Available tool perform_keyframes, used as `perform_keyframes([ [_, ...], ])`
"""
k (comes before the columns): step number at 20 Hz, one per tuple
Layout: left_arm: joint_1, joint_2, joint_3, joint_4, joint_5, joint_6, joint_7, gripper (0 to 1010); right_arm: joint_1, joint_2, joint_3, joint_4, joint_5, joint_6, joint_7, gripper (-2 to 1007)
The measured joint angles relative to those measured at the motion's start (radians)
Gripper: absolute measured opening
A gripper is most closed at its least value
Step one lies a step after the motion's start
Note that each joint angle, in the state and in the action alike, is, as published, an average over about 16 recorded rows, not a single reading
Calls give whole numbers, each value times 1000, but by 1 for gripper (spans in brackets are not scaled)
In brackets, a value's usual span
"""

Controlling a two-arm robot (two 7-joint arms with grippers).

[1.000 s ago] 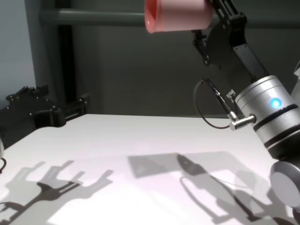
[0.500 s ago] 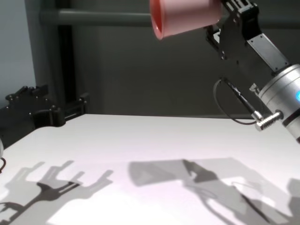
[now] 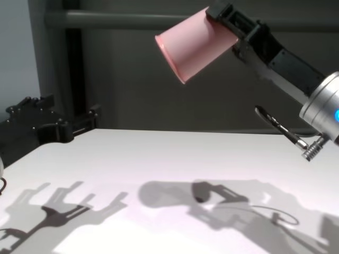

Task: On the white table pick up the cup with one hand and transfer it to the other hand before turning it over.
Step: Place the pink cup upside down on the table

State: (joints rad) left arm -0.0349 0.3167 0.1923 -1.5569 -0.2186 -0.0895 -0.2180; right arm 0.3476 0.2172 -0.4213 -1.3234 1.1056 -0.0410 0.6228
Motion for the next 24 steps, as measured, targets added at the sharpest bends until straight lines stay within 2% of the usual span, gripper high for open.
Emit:
perform_keyframes([
  [6,0,0,0,0,0,0,0,1001,1,38,-47,-28,-168,-66,-113,732],
  [10,0,0,0,-1,0,0,0,1001,3,51,-72,-37,-273,-87,-184,733],
  [13,0,1,0,-1,0,0,0,1001,5,55,-86,-35,-341,-91,-227,733],
  [17,0,1,0,-1,0,-1,0,1001,9,55,-102,-26,-411,-84,-268,732],
  [24,0,1,0,-1,0,0,0,1001,19,49,-121,2,-489,-63,-302,732],
])
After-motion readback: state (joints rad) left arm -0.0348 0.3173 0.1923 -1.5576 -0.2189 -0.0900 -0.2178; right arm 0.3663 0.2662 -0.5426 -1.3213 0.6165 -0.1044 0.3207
